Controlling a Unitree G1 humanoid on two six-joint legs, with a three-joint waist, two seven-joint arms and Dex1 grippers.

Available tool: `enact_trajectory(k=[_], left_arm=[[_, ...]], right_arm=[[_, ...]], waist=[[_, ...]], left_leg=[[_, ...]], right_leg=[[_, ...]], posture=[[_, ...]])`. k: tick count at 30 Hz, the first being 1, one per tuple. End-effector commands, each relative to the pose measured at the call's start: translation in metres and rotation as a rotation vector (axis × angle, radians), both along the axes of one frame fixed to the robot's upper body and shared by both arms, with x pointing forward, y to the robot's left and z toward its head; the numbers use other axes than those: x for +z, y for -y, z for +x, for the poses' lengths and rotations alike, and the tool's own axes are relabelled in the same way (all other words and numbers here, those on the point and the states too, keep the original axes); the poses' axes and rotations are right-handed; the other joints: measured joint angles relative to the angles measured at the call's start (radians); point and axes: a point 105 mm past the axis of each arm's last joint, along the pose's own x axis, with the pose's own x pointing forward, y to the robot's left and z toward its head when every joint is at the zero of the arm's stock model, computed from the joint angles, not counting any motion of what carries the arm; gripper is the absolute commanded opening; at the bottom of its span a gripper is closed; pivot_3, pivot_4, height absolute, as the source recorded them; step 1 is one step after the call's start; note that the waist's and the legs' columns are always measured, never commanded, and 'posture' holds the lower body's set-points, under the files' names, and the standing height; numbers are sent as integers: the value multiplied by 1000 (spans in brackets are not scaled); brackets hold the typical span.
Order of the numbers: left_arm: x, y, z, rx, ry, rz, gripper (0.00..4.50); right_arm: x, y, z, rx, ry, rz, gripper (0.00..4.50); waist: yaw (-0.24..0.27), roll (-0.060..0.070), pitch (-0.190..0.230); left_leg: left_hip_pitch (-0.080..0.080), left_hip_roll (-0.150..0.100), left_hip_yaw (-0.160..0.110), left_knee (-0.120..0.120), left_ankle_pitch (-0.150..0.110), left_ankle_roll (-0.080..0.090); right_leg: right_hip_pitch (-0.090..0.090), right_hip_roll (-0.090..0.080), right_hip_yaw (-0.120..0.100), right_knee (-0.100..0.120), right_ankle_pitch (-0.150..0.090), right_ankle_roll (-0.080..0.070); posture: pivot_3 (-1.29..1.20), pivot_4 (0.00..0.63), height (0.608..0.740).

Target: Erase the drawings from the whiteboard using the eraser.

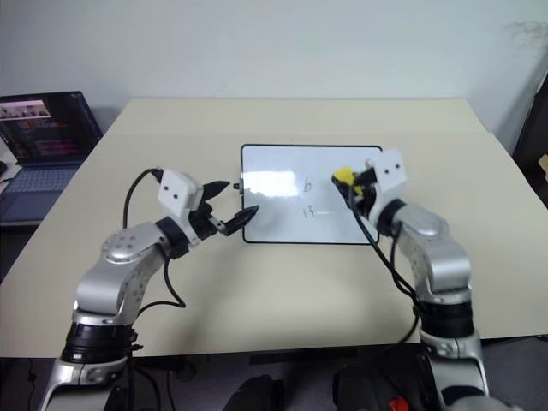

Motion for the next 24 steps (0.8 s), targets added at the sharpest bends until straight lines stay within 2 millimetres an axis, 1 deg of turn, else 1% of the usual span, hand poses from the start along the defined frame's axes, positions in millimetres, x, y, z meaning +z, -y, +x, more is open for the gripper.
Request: enact_trajectory(k=[1,3,5,8,10,13,15,17,19,22,24], left_arm=[[11,-4,-4,11,47,-3,4500],[10,-7,-5,26,45,-6,4500],[9,-11,-4,48,47,-13,4500],[9,-14,-3,80,54,-29,4500],[5,-12,-5,79,42,-32,4500],[1,-7,-8,58,26,-27,4500],[2,-7,-8,55,27,-25,4500],[4,-8,-6,57,29,-21,4500],[4,-9,-5,59,31,-17,4500],[5,-8,-3,57,35,-13,4500],[4,-5,-3,51,35,-8,4500]], right_arm=[[0,11,-20,-7,7,-15,1221],[-13,19,-28,-49,-18,-40,1221],[-22,21,-36,-72,-44,-38,1221],[-32,16,-46,-76,-73,-23,1221],[-39,12,-51,-76,-84,-32,1221],[-43,3,-51,-63,-60,-82,1221],[-43,-4,-45,-48,-8,-163,1221],[-41,-12,-34,-39,57,-243,1221],[-36,-21,-24,-27,109,-284,1221],[-16,-43,2,4,231,-358,1221],[-5,-52,18,0,280,-380,1221]], waist=[[-1,0,0],[-2,0,0],[-1,0,0],[-2,0,0],[-2,0,0],[-2,0,0],[-2,0,0],[-3,0,0],[-3,0,0],[-5,0,0],[-5,0,0]], left_leg=[[0,0,0,0,0,0],[0,0,0,0,0,0],[1,0,0,0,0,0],[2,0,0,1,0,0],[2,0,0,1,0,0],[2,0,0,1,0,0],[2,0,0,1,0,0],[3,-1,0,1,0,0],[3,-1,1,1,0,0],[3,-1,1,1,1,-1],[3,-1,1,1,1,-2]], right_leg=[[0,0,0,0,0,0],[0,0,0,1,0,0],[1,0,0,1,0,0],[1,1,0,2,0,0],[1,1,0,2,0,0],[1,1,0,2,0,0],[1,1,0,2,0,0],[2,2,0,3,0,0],[2,2,0,3,0,0],[1,3,0,4,0,0],[1,3,0,4,0,0]], posture=[[0,150,740],[0,150,740],[0,150,740],[0,150,740],[0,150,740],[0,150,740],[0,150,740],[0,150,740],[0,150,740],[0,150,740],[0,150,740]])
